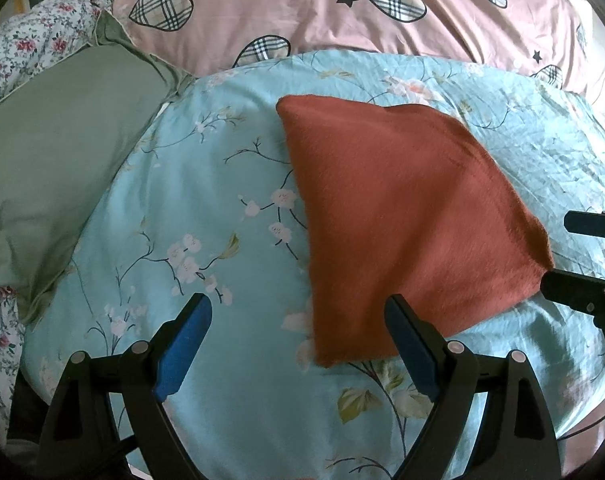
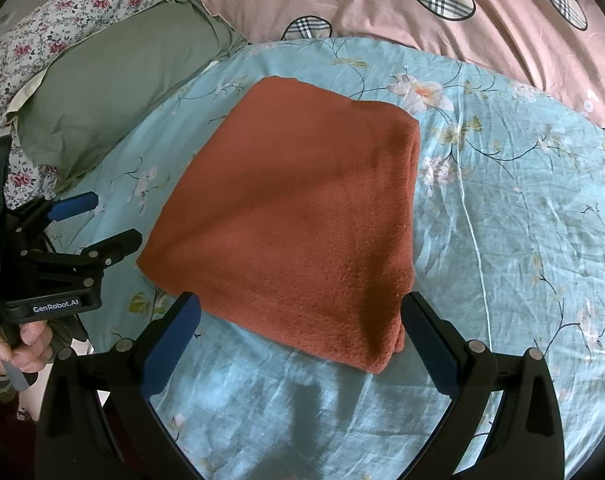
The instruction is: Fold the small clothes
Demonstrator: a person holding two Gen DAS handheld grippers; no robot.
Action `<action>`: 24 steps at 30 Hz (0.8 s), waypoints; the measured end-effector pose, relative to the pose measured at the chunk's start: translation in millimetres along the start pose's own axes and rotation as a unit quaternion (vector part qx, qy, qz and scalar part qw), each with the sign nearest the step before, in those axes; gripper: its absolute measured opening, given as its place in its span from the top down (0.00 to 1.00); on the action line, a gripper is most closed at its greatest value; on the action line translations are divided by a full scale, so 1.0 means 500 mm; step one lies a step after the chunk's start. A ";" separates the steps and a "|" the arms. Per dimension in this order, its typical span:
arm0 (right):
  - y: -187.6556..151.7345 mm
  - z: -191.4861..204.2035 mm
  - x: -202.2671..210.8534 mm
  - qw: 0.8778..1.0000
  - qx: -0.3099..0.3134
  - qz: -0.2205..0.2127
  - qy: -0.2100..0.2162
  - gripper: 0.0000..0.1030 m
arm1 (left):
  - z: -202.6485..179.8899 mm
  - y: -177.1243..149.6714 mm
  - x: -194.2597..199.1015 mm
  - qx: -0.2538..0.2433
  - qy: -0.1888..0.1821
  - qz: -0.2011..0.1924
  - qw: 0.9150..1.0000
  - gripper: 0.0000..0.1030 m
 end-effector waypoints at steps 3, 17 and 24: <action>0.000 -0.001 0.000 1.000 0.000 0.000 0.001 0.03 | -0.002 0.000 0.002 0.000 0.000 -0.001 1.000 0.14; 0.003 0.003 0.006 1.000 -0.001 -0.005 -0.002 0.03 | -0.002 0.007 0.018 -0.001 -0.008 -0.012 1.000 0.14; 0.001 0.006 0.010 1.000 0.000 -0.006 -0.003 0.03 | -0.002 0.008 0.026 -0.003 -0.010 -0.016 1.000 0.14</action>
Point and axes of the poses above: each gripper's, at about its wrist camera, not at the fingertips, and x roughly against the way its jaws point, z to its left, y to its top, the point moved 7 cm from there along -x, roughly the way its jaws point, and after that the axes turned 4 degrees about x, right-handed, at the moved point
